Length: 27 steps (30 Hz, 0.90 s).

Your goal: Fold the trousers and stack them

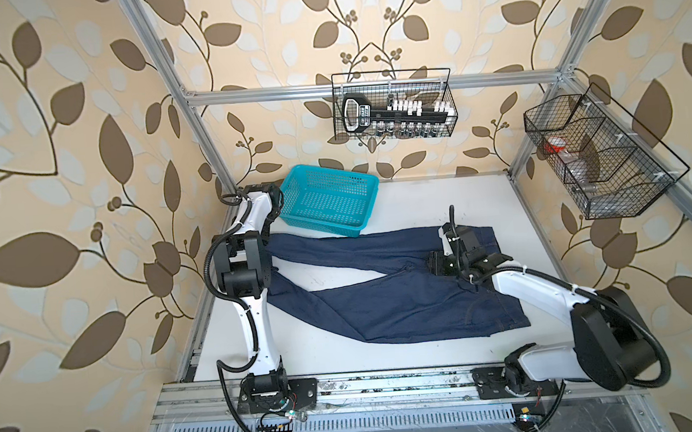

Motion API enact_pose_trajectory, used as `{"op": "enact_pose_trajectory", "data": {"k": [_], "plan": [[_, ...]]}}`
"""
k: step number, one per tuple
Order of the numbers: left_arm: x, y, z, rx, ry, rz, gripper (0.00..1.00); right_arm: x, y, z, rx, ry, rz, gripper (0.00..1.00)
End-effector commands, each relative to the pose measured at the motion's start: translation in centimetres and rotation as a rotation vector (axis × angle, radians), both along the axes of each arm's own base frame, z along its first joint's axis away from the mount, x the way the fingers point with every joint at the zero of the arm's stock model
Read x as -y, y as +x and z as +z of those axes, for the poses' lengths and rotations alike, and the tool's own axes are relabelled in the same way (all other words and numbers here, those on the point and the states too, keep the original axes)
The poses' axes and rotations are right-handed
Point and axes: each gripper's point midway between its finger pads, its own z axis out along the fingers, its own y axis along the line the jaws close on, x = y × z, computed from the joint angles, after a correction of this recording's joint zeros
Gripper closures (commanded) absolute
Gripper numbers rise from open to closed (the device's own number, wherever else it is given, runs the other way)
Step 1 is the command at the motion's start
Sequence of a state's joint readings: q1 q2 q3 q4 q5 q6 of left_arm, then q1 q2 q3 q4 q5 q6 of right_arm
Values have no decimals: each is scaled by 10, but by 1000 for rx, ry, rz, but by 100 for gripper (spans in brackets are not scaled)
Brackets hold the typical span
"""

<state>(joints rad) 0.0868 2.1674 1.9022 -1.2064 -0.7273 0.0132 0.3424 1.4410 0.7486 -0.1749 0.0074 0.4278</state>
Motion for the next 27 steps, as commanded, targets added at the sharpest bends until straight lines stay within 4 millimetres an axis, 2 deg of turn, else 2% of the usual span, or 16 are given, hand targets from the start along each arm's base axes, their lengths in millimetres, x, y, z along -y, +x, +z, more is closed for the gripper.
{"op": "enact_pose_trajectory", "data": {"k": [1,6,8,9,13,14,16,19,25,27], "plan": [[11,-18,26,62,-94,48,24,13,10,-22,-62,-55,16,38],[35,-23,29,114,-249,62,23,35,17,-32,-117,-218,68,38],[47,-24,29,133,-323,59,23,47,13,-42,-176,-342,140,38],[52,-25,29,144,-357,61,23,52,10,-46,-198,-370,159,42],[69,-31,29,164,-457,74,23,83,4,-44,-234,-446,168,40],[74,-33,31,170,-483,77,16,90,1,-46,-249,-468,179,40],[84,-37,33,185,-535,79,13,108,-6,-53,-286,-508,181,40],[85,-48,39,207,-535,82,13,129,-14,-61,-315,-509,153,40],[92,-66,45,225,-565,94,13,171,-15,-59,-347,-529,76,40],[91,-72,40,218,-557,101,12,185,-16,-59,-357,-519,46,50]]}}
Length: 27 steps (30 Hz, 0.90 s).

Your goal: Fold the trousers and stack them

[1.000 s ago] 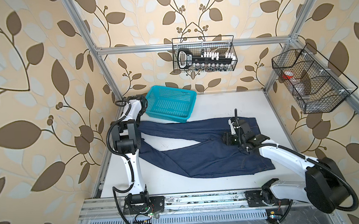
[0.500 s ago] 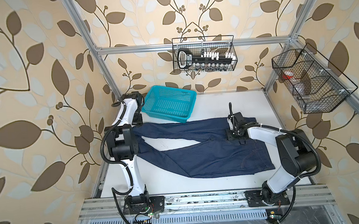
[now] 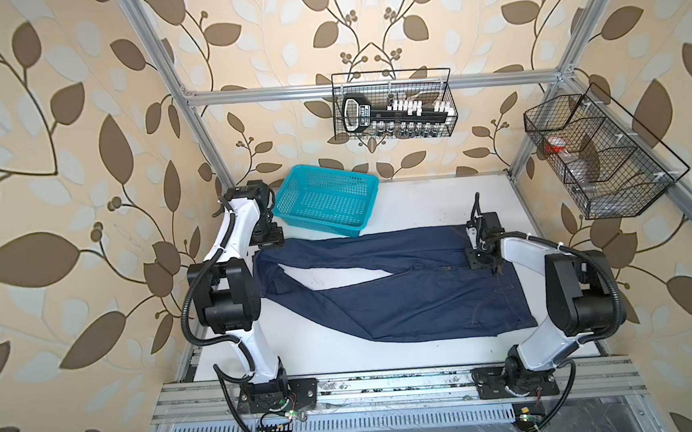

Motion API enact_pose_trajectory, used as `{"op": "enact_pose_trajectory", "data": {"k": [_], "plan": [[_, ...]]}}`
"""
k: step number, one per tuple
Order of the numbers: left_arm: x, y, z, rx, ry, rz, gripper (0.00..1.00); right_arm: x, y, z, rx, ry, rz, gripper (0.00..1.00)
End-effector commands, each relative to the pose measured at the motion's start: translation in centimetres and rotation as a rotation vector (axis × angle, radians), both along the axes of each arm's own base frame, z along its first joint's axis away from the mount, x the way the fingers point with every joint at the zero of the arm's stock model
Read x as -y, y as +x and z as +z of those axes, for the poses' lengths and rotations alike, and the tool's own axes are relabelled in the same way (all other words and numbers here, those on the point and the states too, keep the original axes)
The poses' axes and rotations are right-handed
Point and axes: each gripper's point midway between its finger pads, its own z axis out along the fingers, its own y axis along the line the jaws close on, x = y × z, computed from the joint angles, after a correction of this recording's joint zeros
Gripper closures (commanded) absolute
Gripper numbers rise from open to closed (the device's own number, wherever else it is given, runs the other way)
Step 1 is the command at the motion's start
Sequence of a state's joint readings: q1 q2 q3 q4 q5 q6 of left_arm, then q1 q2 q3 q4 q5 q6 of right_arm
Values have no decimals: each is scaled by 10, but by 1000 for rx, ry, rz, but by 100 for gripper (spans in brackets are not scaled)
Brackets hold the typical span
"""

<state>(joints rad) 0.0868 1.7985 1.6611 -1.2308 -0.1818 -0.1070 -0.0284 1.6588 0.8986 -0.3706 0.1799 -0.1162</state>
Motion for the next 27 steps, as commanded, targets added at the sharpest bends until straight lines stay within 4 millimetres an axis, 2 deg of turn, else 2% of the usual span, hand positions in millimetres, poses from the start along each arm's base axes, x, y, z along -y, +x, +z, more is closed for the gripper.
{"op": "enact_pose_trajectory", "data": {"k": [1,2,6,9,13,18,21,25,27], "plan": [[3,-18,6,1,-29,33,13,31,-27,-14,-119,-78,-11,49],[6,-20,4,-3,-43,39,13,40,-27,-11,-128,-120,-12,44],[19,-28,-6,-3,-108,63,15,68,-28,-5,-120,-120,-95,43],[23,-31,-10,18,-128,79,15,84,-33,-4,-126,-139,-130,43],[46,-35,-26,18,-250,103,19,93,-28,8,-94,-147,-159,42],[62,-55,-52,-20,-257,107,22,72,-16,32,26,-28,-173,41],[72,-58,-63,-3,-302,124,25,57,-12,46,73,-7,-142,40],[68,-67,-82,-52,-250,132,38,38,-10,62,128,28,-114,40],[65,-65,-87,-51,-231,134,51,25,-11,66,146,45,-92,40]]}}
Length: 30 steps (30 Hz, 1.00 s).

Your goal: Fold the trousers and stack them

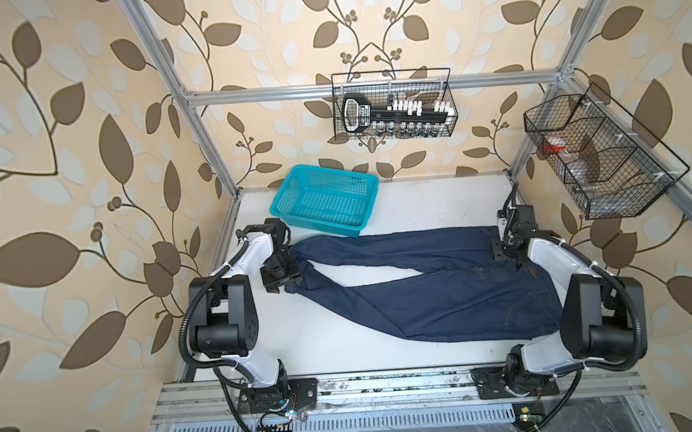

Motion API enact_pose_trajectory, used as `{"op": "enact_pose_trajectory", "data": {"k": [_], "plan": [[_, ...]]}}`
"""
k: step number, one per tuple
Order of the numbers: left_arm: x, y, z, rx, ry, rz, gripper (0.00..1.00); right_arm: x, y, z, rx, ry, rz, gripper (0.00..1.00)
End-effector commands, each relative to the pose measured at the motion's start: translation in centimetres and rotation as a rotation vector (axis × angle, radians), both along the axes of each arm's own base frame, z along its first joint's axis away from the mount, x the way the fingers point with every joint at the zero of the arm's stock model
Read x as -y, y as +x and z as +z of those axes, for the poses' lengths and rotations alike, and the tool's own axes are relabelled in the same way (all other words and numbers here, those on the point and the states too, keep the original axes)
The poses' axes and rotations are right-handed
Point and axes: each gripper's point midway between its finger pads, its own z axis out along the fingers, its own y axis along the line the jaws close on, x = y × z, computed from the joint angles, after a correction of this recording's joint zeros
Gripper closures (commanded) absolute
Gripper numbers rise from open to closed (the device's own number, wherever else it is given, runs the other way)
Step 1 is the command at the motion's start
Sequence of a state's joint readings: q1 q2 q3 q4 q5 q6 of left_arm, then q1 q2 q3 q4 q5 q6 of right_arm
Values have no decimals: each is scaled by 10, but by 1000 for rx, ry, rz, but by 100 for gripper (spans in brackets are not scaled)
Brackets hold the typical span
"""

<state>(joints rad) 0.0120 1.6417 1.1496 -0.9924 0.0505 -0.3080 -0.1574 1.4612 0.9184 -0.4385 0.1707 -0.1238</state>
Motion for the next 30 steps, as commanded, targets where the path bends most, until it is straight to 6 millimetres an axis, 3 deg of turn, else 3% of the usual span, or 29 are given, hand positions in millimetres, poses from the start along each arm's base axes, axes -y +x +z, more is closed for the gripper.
{"op": "enact_pose_trajectory", "data": {"k": [1,5,8,16,19,21,24,27,30], "plan": [[-4,8,-1,38,27,24,57,-25,-6,3,13,69,36,40],[-11,16,3,41,69,3,84,-50,-14,5,44,101,74,40],[-25,14,4,18,146,-27,99,-63,-24,3,43,114,93,40],[-45,30,36,64,247,-67,100,-121,-48,-7,86,228,172,40],[-31,28,33,55,155,-59,100,-135,-52,-9,78,250,198,40],[-12,21,28,51,51,-32,75,-142,-54,-7,85,256,212,40],[0,9,19,48,28,-14,51,-152,-55,-3,98,281,225,40],[-2,5,3,28,34,-7,49,-168,-55,3,115,320,248,40],[-9,15,-5,30,70,-9,50,-184,-57,6,126,356,266,41]]}}
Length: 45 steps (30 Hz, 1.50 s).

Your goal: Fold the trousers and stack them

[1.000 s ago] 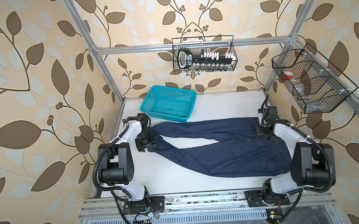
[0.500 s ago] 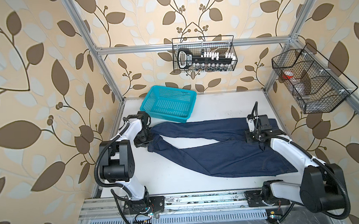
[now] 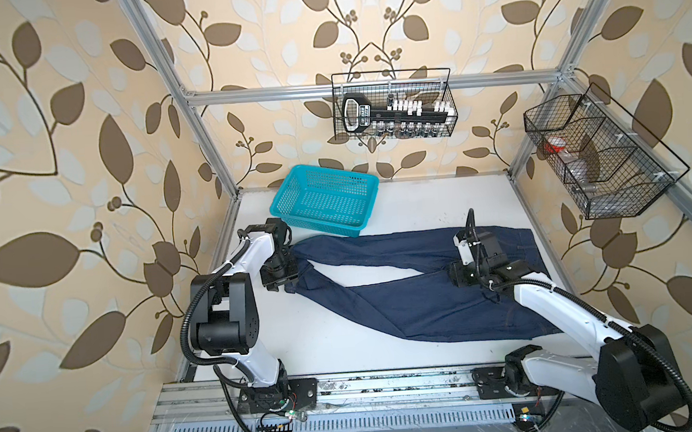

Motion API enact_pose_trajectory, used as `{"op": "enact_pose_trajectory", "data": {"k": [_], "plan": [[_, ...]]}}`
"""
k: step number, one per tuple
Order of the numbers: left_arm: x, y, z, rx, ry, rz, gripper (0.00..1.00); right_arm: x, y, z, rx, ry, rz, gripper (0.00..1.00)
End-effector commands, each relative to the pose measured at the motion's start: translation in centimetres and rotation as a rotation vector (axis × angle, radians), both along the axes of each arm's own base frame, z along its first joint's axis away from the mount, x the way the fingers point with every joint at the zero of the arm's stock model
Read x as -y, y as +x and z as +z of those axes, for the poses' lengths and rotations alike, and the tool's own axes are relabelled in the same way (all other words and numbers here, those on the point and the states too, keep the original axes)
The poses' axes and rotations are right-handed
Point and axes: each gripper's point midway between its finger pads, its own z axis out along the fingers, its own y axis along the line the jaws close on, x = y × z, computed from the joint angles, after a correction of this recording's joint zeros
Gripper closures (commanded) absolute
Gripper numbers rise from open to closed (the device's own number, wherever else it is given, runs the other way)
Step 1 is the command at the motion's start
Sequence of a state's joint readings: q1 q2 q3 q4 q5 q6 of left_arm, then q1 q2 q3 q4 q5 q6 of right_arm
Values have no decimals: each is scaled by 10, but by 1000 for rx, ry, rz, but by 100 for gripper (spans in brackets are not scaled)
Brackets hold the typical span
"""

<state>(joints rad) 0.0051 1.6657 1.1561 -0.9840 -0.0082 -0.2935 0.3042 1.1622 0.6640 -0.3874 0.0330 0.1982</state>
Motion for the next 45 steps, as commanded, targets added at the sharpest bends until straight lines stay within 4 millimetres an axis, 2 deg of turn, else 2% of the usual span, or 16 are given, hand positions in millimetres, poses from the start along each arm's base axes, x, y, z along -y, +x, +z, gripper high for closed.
{"op": "enact_pose_trajectory", "data": {"k": [1,4,6,8,11,15,18,24,28,32,36,38,41,43,45], "plan": [[-2,17,-3,46,13,12,52,-19,-2,5,14,74,5,40],[-2,27,-9,51,5,10,66,-35,-5,3,13,110,16,40],[0,33,-6,70,-5,6,86,-45,-6,0,14,128,23,41],[-5,35,1,75,24,-5,100,-54,-7,-5,12,134,31,41],[-23,32,15,54,110,-32,100,-64,-5,-15,4,152,9,41],[-53,38,52,78,293,-93,100,-94,0,-13,46,195,58,41],[-79,47,78,82,456,-142,100,-118,-3,-15,54,230,126,41],[-125,79,122,51,786,-228,100,-148,-25,-43,-39,160,256,42],[-138,99,130,40,899,-249,98,-158,-40,-54,-68,122,323,42],[-136,112,108,10,876,-289,85,-168,-50,-53,-67,104,400,42],[-138,115,96,-25,873,-281,81,-171,-66,-57,-91,63,477,43],[-140,113,96,-27,855,-259,76,-167,-77,-62,-124,34,500,43],[-148,97,95,-52,786,-188,64,-152,-95,-69,-181,-40,526,43],[-151,84,87,-85,709,-154,57,-150,-104,-67,-194,-19,524,43],[-144,73,77,-102,612,-132,49,-150,-112,-64,-214,-32,542,43]]}}
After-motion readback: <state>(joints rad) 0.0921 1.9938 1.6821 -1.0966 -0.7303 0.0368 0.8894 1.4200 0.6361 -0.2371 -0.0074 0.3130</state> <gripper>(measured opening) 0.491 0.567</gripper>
